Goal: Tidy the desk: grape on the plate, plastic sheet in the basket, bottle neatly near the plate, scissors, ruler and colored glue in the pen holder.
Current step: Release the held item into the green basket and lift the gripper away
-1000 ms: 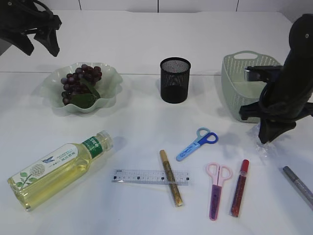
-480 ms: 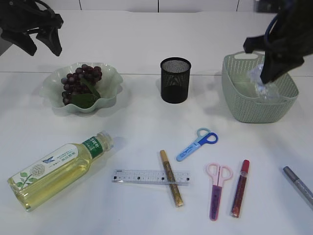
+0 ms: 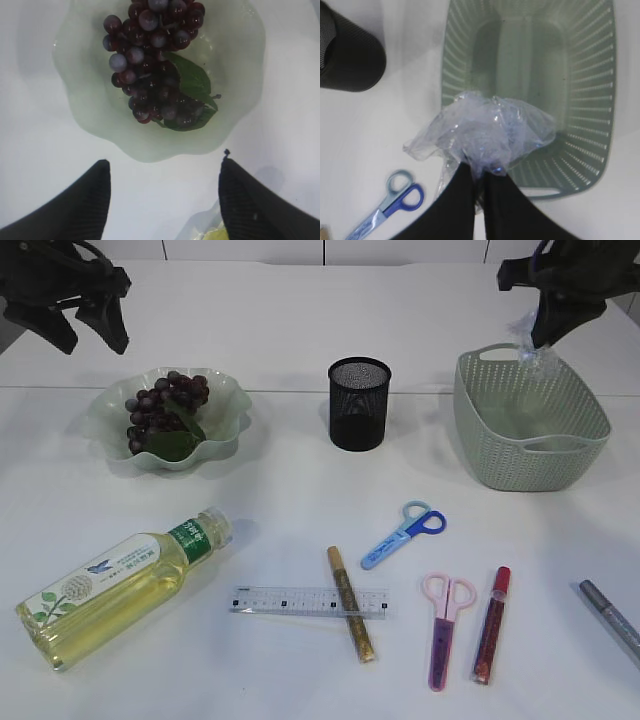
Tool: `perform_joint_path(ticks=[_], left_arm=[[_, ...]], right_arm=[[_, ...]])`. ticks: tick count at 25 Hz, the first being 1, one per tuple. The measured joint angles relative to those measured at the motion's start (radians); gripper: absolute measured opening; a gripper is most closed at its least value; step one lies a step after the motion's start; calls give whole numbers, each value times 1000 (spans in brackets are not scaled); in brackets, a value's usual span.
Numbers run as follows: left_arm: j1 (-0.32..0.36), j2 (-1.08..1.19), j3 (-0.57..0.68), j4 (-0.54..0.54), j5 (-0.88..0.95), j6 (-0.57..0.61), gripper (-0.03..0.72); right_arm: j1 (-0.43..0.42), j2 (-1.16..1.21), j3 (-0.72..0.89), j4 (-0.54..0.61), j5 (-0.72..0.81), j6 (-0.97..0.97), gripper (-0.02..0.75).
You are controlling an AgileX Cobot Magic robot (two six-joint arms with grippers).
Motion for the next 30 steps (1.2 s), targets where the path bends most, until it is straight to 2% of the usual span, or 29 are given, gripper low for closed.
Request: perform_joint_path(ticks=[5, 12, 15, 18, 21, 24, 30], left_arm=[[2, 0, 0, 0, 0, 0, 487], [2, 0, 0, 0, 0, 0, 486], [2, 0, 0, 0, 0, 0, 485], [2, 0, 0, 0, 0, 0, 484], [2, -1, 0, 0, 0, 0, 484], [2, -1, 0, 0, 0, 0, 484], [2, -2, 0, 0, 0, 0, 484]], right_arm=[[-55, 89, -82, -6, 2, 14, 21], [-63, 157, -94, -15, 4, 24, 21], [-63, 174, -94, -15, 4, 28, 48], [-63, 174, -94, -15, 4, 28, 157], [-64, 174, -94, -8, 4, 30, 345], [-63, 174, -95, -6, 4, 30, 473], [-63, 174, -95, 11, 4, 45, 524]])
